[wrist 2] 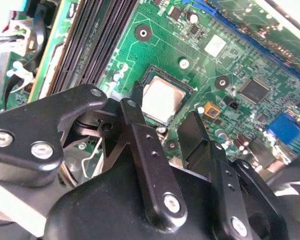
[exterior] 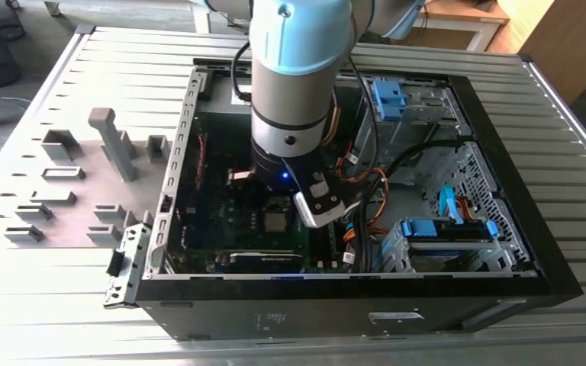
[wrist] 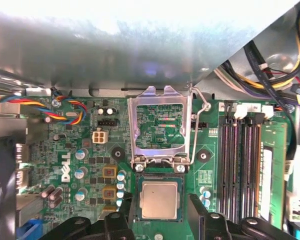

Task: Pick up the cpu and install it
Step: 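Place the cpu into insertion slot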

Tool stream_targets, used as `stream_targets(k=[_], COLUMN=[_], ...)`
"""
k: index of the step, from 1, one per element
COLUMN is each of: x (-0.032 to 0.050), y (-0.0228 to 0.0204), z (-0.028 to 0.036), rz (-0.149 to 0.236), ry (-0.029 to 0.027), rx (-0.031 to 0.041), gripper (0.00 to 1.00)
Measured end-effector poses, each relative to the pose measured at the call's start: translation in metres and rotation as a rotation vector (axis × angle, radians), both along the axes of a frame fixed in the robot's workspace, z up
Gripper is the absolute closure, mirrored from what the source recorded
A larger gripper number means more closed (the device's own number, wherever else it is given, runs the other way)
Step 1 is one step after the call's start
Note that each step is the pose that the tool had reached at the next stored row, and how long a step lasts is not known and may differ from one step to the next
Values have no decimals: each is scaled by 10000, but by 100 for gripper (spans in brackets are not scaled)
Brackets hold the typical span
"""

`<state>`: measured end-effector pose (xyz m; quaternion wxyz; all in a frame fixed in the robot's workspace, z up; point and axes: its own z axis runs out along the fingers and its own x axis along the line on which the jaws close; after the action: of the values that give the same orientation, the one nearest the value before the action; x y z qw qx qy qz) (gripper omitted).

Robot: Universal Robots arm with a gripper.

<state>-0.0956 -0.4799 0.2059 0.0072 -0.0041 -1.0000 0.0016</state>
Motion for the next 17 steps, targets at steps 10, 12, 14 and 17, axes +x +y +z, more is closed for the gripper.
stream_targets(k=[10, 12, 14, 17], x=[0, 0, 0, 0], y=[1, 0, 0, 0], z=[105, 106, 106, 107], rz=[-1, 0, -1, -1], ry=[-3, -2, -3, -2], rx=[2, 1, 1, 0], gripper=[45, 45, 47, 59])
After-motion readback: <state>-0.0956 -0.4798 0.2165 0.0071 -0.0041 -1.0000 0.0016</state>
